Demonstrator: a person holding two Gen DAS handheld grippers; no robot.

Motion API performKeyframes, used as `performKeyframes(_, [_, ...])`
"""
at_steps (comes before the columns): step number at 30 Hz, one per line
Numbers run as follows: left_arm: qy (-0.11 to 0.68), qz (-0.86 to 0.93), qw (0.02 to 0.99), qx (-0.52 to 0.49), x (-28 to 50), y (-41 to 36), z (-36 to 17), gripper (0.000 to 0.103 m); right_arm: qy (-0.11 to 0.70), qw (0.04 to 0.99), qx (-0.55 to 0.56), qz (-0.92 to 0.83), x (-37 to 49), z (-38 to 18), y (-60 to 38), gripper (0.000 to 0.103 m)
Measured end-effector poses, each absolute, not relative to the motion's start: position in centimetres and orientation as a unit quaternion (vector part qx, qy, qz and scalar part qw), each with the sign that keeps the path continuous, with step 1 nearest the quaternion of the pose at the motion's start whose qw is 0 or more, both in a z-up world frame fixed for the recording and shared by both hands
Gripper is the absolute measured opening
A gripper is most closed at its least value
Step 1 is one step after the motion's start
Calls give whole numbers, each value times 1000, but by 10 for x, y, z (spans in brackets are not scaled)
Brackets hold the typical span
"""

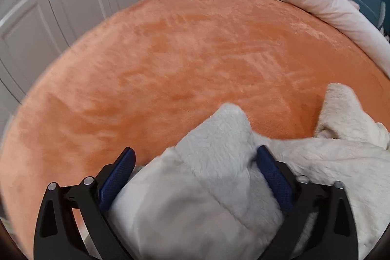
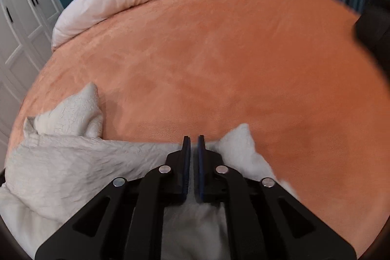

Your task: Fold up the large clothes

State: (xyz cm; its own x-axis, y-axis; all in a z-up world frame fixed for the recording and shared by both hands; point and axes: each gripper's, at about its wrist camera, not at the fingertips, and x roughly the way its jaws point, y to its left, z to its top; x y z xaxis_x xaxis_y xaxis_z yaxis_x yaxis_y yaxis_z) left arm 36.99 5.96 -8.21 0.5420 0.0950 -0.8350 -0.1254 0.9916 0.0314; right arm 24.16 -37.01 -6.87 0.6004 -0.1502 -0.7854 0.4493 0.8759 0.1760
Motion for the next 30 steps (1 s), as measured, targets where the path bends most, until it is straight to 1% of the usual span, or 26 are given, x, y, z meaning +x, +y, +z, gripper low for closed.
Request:
performKeyframes(1, [457, 51, 888, -25, 356, 59, -61, 93, 382, 893, 184, -151, 231, -47, -361, 10])
performKeyframes(3, [429, 17, 902, -49, 332, 53, -30, 95, 346, 917, 164, -114, 215, -11, -332, 12])
performKeyframes(5, [413, -14, 909, -55, 313, 37, -9, 95, 344, 925, 143, -70, 211, 4, -295, 14])
performKeyframes(7, [419, -50, 906, -42, 300, 9, -4, 95, 364, 923, 124, -37, 217, 0, -265, 14])
performKeyframes(10, [427, -70, 901, 22, 289, -33, -17, 96, 396, 915, 68, -20, 229, -22, -225, 13])
performKeyframes(12, [427, -57, 900, 69, 287, -52, -36, 96, 409, 911, 51, -30, 235, -39, -216, 13])
performKeyframes(14, [437, -48, 896, 61, 290, -53, -52, 98, 410, 908, 84, -25, 237, -50, -226, 12])
performKeyframes(17, [440, -45, 896, 39, 294, -49, -63, 98, 408, 905, 119, -16, 236, -64, -237, 12])
performKeyframes(22, [414, -19, 907, 73, 290, -63, -76, 98, 397, 913, 84, -38, 235, -77, -224, 12])
performKeyframes(30, [396, 0, 913, 92, 285, -74, -86, 98, 390, 917, 67, -46, 237, -87, -218, 12])
